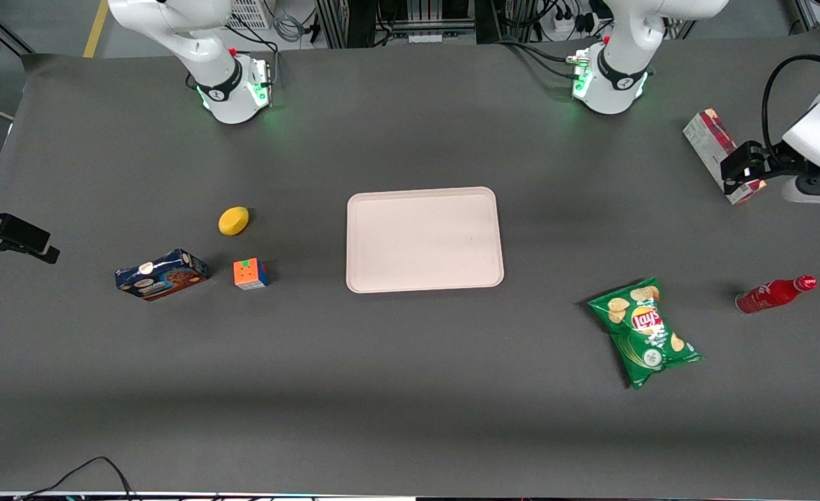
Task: Place red cookie box on tray
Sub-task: 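Close the left gripper on the standing red plaid cookie box and lift it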
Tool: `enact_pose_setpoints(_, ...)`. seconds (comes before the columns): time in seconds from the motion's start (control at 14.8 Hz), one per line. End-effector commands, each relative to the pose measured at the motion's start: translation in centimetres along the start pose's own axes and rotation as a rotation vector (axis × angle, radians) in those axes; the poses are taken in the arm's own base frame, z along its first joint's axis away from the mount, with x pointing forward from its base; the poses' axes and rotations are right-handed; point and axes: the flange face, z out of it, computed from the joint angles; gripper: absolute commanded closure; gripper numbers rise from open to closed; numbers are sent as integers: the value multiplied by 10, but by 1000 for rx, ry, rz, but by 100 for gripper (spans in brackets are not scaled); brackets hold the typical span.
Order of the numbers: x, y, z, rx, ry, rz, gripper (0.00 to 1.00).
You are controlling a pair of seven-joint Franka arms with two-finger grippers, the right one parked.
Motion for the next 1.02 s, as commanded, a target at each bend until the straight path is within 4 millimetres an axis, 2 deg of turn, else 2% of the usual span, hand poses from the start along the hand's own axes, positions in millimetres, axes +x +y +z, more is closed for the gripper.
enact_pose_setpoints(0.0, -2, 3, -4, 17, -5, 13, 0)
enact_pose_setpoints(0.47, -3, -1, 5, 1, -25, 2, 0)
enact_pose_setpoints(0.61, -18, -27, 31, -12, -113, -42, 0)
enact_pose_setpoints(0.75, -35, -73, 63, -37, -168, -128, 0)
enact_pose_setpoints(0.88, -57, -111, 92, -67, -226, -204, 0)
enact_pose_setpoints(0.95, -69, -123, 104, -84, -246, -231, 0)
